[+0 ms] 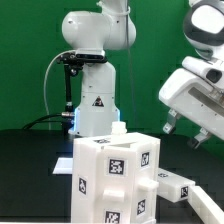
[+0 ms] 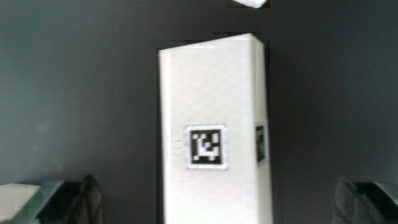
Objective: Assemble cabinet
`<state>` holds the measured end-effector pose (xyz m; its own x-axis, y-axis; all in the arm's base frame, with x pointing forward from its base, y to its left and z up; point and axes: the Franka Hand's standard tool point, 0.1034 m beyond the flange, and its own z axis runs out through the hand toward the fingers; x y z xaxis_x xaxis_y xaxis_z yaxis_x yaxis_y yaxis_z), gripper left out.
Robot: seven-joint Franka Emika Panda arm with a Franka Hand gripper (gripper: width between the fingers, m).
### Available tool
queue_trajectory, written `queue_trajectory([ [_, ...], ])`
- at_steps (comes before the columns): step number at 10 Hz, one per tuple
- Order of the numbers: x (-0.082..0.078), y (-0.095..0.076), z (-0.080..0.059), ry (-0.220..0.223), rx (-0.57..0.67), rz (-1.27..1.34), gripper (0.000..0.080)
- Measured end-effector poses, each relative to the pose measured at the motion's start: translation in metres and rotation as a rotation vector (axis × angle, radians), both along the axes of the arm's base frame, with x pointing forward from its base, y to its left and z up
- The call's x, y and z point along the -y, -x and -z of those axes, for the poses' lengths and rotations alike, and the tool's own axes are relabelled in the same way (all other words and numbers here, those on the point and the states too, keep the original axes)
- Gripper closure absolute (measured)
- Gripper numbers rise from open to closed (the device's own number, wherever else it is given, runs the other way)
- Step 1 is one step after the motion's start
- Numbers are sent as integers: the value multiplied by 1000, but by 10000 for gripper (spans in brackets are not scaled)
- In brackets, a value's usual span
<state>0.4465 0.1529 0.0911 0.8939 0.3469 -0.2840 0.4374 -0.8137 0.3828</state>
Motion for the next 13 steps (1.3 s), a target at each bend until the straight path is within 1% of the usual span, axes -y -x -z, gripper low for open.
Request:
queue_trajectory([
  [1, 2, -6, -1, -76, -15, 32, 151],
  [2, 7, -9, -2, -128, -29, 59, 151],
  [3, 9, -12, -3, -219, -68, 70, 151],
  [5, 18, -27, -5, -361, -82, 76, 151],
  [6, 22, -28, -5, -374, -84, 99, 151],
  [8, 22, -28, -5, -372, -84, 97, 151],
  [9, 23, -30, -5, -381, -78, 69, 151],
  [10, 31, -37, -4, -415, -37, -20, 151],
  [11, 37, -38, -4, -430, -7, -60, 151],
  [13, 31, -46, 1, -439, 55, -122, 151],
])
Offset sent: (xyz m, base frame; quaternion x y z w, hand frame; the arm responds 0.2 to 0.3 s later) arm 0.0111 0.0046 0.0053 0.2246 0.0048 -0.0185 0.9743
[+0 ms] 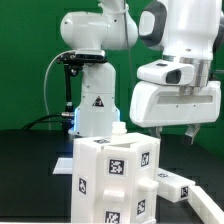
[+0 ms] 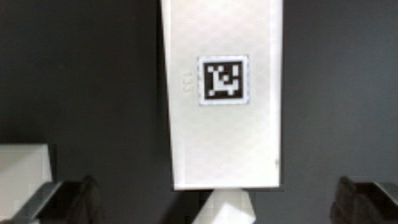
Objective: Assemble cabinet
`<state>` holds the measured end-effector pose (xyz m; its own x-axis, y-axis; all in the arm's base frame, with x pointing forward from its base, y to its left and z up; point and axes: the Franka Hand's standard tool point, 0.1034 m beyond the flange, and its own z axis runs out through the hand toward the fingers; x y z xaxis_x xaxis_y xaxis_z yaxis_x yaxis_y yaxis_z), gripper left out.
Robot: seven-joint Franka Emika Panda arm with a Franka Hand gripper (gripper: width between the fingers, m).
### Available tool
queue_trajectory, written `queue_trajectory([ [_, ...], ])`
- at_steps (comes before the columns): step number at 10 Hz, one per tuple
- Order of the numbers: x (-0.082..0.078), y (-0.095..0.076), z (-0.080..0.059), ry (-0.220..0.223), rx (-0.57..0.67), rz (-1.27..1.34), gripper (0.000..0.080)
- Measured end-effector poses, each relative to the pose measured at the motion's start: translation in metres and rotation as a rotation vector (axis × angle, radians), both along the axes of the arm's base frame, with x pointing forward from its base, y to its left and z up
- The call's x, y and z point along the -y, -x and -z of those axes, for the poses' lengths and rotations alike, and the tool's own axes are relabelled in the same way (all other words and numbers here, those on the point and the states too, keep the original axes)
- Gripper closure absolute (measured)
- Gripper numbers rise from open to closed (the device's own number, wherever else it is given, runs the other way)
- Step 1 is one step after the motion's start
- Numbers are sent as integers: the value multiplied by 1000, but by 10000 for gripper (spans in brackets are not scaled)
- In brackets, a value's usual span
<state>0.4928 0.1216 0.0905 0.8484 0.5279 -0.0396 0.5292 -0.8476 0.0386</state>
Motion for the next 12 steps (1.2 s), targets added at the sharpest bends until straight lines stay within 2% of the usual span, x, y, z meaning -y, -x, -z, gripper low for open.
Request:
queue_trajectory([
  [5, 2, -1, 7, 1, -6, -8, 151],
  [6, 7, 6, 15, 4, -16, -3, 151],
  [9, 15, 12, 34, 4, -17, -29, 151],
  [12, 15, 12, 37, 4, -19, -35, 151],
])
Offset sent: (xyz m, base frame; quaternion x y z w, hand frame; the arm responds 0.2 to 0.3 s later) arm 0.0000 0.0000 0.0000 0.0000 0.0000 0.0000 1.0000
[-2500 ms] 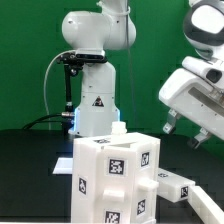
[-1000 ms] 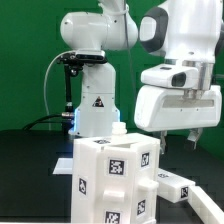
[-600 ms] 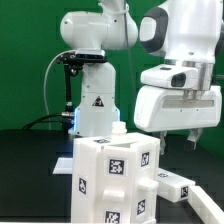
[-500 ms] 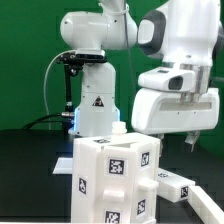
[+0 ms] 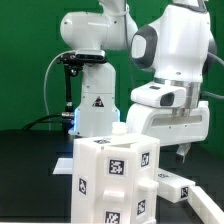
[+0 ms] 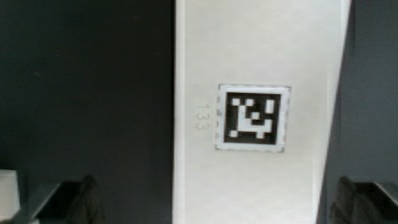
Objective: Assemble cabinet
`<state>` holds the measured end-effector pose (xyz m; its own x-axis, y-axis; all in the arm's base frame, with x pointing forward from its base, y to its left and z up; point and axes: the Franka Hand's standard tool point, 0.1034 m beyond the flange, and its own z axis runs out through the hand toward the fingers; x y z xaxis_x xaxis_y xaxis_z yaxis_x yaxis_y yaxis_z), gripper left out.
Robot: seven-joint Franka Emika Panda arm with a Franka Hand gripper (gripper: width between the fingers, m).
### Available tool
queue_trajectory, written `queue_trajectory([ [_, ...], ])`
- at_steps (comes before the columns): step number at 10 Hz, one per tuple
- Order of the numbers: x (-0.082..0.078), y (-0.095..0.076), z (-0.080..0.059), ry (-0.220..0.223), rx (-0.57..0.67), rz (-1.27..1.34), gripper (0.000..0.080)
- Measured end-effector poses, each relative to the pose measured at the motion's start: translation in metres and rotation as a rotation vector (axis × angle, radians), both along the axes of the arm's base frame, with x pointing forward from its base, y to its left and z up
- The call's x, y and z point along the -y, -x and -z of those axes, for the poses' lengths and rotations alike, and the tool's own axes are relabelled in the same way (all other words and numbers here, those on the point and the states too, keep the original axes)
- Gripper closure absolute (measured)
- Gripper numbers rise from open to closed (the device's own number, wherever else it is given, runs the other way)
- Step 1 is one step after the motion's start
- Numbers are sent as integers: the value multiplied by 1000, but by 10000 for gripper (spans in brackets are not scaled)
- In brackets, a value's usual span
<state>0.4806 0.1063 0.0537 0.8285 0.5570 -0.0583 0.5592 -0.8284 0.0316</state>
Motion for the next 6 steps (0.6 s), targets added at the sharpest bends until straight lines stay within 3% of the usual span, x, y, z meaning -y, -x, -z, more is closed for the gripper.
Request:
queue_trajectory([
  [2, 0, 1, 1, 0, -2, 0, 151],
  [6, -2, 17, 24, 0, -7, -13, 151],
])
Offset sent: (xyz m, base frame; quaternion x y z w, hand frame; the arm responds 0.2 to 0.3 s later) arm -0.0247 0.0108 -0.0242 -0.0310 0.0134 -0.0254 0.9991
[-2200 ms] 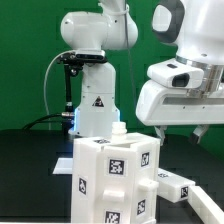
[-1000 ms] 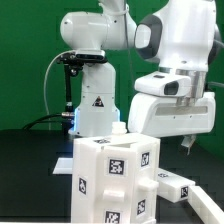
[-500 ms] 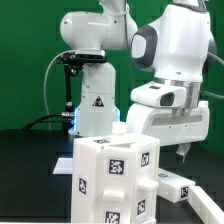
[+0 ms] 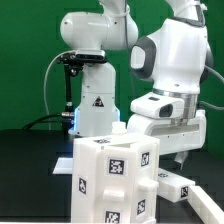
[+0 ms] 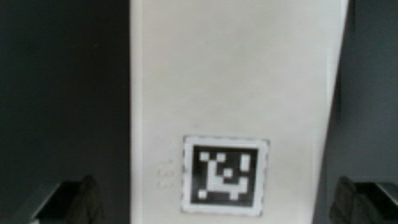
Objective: Assemble cabinet
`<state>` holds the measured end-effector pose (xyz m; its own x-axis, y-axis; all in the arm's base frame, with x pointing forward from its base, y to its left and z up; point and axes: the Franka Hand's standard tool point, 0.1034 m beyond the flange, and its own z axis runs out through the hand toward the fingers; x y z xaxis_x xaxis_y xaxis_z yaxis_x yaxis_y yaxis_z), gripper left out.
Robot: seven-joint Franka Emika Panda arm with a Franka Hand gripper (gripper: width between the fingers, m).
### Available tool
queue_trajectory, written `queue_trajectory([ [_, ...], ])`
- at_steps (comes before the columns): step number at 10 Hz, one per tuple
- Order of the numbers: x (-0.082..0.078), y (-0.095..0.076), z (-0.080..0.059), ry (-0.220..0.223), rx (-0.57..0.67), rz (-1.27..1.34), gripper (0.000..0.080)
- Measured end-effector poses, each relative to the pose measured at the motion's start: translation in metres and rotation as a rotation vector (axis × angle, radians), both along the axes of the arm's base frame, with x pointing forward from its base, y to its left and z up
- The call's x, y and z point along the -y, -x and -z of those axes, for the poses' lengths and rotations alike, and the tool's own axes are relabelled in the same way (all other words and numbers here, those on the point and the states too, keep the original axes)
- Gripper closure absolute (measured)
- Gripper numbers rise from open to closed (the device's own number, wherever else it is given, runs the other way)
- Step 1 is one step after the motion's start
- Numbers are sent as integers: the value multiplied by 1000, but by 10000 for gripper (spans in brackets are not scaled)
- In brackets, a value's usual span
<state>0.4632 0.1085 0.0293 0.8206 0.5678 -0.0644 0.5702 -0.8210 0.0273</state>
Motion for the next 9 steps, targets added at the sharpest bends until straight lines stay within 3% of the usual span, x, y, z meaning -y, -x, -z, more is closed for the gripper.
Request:
queue_trajectory([
  [8, 4, 7, 21, 9, -22, 3, 151],
  [9, 4, 7, 21, 9, -21, 3, 248],
])
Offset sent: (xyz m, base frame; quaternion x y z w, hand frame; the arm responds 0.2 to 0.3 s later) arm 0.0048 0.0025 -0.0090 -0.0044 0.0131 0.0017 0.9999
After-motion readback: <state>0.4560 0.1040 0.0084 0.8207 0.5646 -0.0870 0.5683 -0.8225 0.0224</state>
